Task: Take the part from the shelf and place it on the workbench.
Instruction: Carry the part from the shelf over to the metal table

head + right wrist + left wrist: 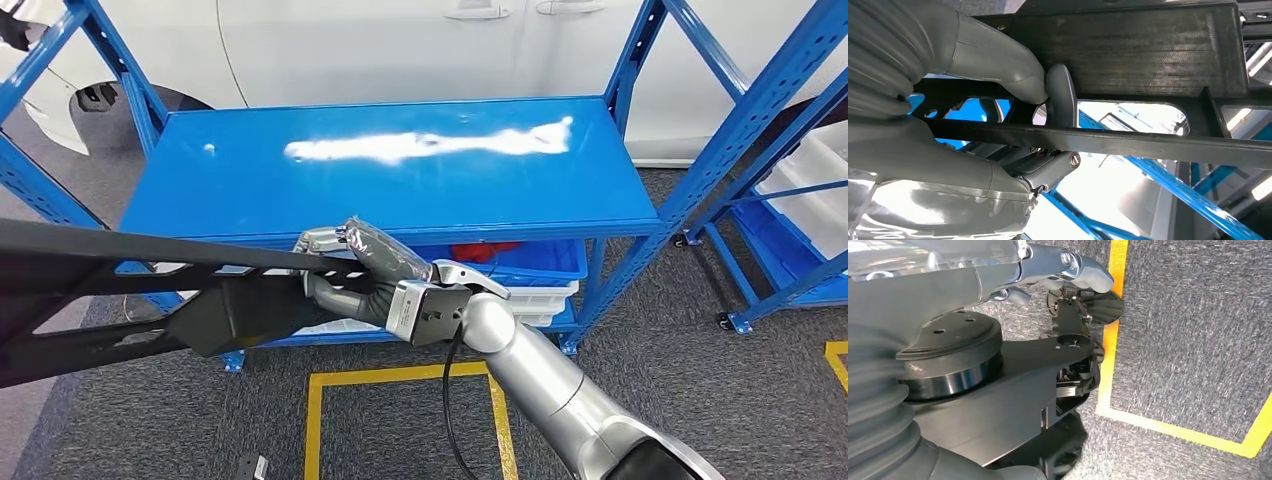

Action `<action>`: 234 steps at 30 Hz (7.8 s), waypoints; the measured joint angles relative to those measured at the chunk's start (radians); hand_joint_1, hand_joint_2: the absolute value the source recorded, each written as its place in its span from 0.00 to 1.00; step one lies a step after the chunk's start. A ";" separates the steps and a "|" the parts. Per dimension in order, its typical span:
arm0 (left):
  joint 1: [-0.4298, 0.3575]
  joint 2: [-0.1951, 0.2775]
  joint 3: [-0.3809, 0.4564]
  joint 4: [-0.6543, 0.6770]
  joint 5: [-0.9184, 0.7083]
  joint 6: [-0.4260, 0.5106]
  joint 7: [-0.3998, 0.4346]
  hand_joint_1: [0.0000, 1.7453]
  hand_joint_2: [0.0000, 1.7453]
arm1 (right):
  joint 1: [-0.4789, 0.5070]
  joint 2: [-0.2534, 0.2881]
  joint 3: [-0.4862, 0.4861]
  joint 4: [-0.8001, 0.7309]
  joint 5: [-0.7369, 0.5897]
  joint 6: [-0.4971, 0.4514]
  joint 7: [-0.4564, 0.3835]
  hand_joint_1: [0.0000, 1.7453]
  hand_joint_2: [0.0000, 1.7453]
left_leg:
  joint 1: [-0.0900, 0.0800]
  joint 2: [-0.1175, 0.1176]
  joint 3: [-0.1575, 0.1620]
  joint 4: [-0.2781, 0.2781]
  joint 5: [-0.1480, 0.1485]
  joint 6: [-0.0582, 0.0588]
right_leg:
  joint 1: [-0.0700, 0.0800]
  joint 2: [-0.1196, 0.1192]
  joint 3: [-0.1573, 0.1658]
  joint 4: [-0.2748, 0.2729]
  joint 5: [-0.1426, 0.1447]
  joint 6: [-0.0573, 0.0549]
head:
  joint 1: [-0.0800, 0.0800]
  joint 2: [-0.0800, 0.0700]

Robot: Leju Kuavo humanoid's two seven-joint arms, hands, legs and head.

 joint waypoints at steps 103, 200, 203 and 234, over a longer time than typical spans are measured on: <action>-0.006 -0.008 0.027 0.000 -0.045 0.013 -0.053 0.00 1.00 | 0.012 0.100 0.049 0.127 0.109 -0.058 0.004 1.00 1.00 | 0.015 0.003 -0.094 0.278 -0.148 -0.057 | -0.006 0.008 -0.034 -0.009 0.035 -0.044 | -0.002 0.000; 0.005 -0.012 0.029 0.000 -0.056 0.092 -0.116 0.00 1.00 | -0.002 0.129 0.060 0.146 0.134 -0.062 -0.026 1.00 1.00 | 0.022 -0.073 0.051 -0.002 -0.048 -0.042 | 0.003 0.114 -0.041 -0.034 0.060 -0.031 | 0.022 0.000; 0.000 -0.012 0.029 -0.001 -0.049 0.109 -0.139 0.00 1.00 | -0.002 0.129 0.060 0.146 0.134 -0.068 -0.027 1.00 1.00 | 0.022 -0.056 0.055 -0.016 -0.047 -0.025 | 0.001 0.131 -0.054 -0.035 0.068 -0.010 | 0.022 0.000; -0.002 -0.010 0.052 -0.002 -0.029 0.049 -0.212 0.00 1.00 | -0.034 0.151 0.073 0.173 0.128 -0.054 -0.024 1.00 1.00 | 0.025 -0.051 0.046 -0.008 -0.048 -0.019 | 0.008 0.127 -0.059 -0.027 0.058 -0.013 | 0.029 0.000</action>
